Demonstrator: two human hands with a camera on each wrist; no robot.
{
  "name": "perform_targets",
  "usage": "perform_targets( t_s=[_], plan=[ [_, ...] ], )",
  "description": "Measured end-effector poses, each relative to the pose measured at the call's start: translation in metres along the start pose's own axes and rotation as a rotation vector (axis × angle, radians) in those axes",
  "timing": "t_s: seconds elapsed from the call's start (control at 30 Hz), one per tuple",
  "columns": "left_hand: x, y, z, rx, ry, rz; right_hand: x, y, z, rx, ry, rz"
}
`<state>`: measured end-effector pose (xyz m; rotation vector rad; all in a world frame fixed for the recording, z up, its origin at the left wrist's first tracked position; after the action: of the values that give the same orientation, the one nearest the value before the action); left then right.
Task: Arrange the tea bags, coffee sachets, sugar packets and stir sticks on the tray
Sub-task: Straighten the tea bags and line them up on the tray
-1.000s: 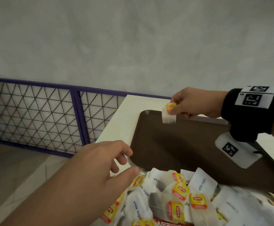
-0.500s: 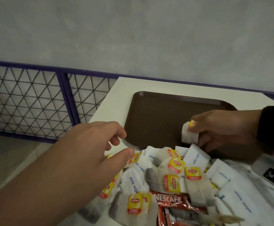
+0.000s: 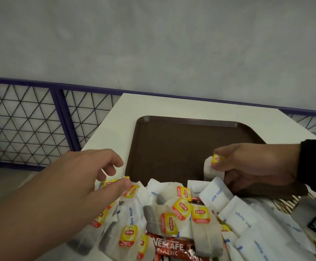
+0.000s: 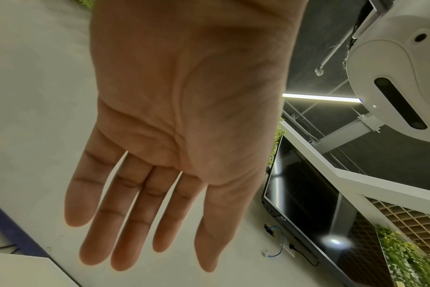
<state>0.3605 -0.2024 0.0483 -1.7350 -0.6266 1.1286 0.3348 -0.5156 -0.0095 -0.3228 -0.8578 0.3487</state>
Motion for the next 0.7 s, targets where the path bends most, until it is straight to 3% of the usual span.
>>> perform_targets(
  t_s=[0.23, 0.47, 0.57, 0.7],
  plan=[
    [-0.006, 0.002, 0.001, 0.02, -0.001, 0.001, 0.011, 0.004, 0.011, -0.005, -0.058, 0.117],
    [-0.014, 0.001, 0.005, 0.05, -0.021, 0.03, 0.15, -0.018, 0.034, -0.24, -0.464, 0.365],
    [-0.016, -0.001, 0.006, 0.028, -0.033, 0.058, 0.192, -0.018, 0.027, -0.306, -0.518, 0.479],
    [-0.02, -0.002, 0.01, 0.024, -0.01, 0.111, 0.203, -0.002, -0.011, -0.237, -0.499, 0.546]
  ],
)
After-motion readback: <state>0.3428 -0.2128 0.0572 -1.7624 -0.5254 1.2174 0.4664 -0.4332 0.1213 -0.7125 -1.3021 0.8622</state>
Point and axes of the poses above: each hand's wrist, its own z-axis away from the middle knuckle, its own y-axis out of the palm, x = y × z, the point moved 9 cm from there along -z, towards the middle knuckle, and after that the axes turned 2 degrees about -z, right-handed, at the moved point
